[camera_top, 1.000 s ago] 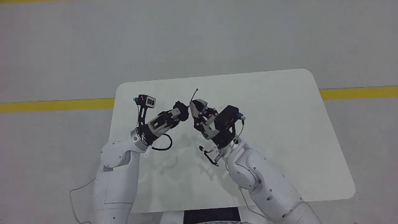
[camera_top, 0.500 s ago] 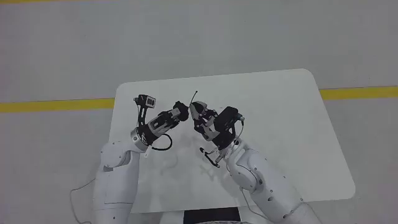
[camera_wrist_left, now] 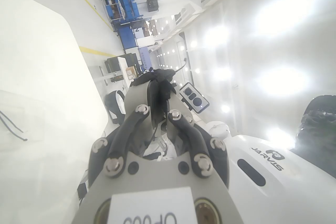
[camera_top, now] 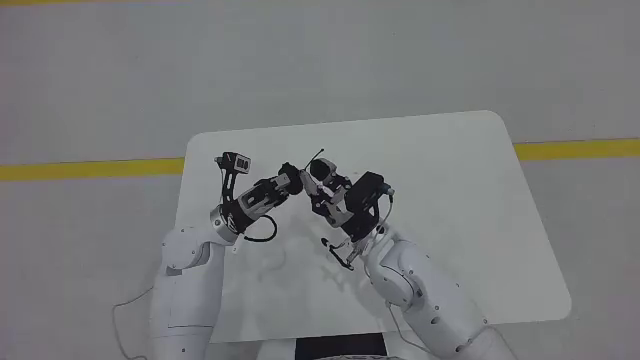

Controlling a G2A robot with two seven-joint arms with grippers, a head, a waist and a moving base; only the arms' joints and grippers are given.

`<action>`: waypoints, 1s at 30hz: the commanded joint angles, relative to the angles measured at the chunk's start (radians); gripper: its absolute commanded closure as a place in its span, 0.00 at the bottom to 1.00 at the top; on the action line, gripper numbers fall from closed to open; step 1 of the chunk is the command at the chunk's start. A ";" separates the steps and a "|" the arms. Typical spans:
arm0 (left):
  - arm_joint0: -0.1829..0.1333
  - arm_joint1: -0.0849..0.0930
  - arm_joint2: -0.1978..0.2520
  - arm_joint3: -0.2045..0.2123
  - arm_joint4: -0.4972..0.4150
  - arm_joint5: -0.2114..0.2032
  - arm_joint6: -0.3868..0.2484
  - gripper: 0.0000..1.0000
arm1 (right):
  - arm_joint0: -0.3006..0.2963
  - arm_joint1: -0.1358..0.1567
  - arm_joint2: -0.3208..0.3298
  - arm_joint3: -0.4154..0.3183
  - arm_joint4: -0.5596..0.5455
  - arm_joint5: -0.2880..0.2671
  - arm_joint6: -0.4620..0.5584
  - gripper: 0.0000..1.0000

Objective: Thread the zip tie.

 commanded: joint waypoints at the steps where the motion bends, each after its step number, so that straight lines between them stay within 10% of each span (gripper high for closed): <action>1: 0.000 0.000 0.000 0.000 0.000 0.000 0.000 1.00 | -0.001 0.000 0.001 -0.001 0.000 0.001 0.000 0.72; 30: 0.000 0.000 0.000 0.000 0.000 0.000 0.000 1.00 | 0.003 0.002 0.006 -0.026 -0.045 -0.003 0.008 1.00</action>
